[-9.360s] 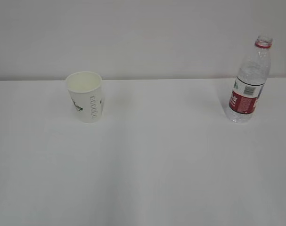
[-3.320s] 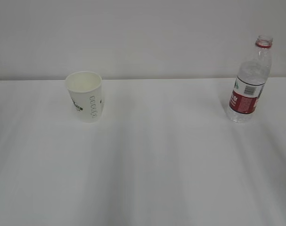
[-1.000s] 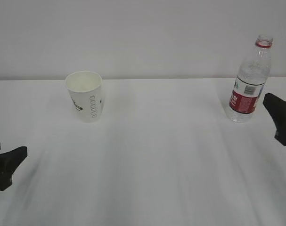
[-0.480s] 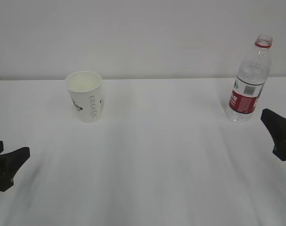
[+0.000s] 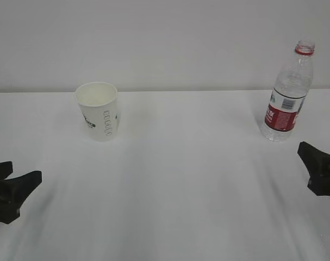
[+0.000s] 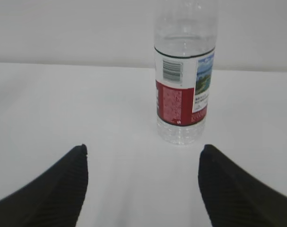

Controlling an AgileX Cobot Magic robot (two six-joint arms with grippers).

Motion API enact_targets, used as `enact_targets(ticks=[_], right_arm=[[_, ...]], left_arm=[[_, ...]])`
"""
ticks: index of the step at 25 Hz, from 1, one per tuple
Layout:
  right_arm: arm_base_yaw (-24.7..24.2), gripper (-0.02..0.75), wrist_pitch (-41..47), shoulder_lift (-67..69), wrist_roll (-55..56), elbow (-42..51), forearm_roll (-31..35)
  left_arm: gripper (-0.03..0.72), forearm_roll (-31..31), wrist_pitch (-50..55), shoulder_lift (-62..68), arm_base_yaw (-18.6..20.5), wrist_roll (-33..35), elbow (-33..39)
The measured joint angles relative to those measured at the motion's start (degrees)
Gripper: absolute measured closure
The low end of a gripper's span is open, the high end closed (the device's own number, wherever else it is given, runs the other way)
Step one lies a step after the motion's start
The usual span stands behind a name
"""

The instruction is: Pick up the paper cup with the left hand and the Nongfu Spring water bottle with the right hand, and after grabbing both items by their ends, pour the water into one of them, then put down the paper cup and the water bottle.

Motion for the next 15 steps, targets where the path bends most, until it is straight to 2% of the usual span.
enact_targets(ticks=[5, 15], right_arm=[[0.0, 0.188, -0.2, 3.1, -1.0, 0.0, 1.0], [0.0, 0.188, -0.5, 3.2, -4.8, -1.7, 1.4]], left_arm=[[0.174, 2.8, 0.0, 0.0, 0.0, 0.0, -2.1], [0.174, 3.0, -0.1, 2.0, 0.0, 1.6, -3.0]])
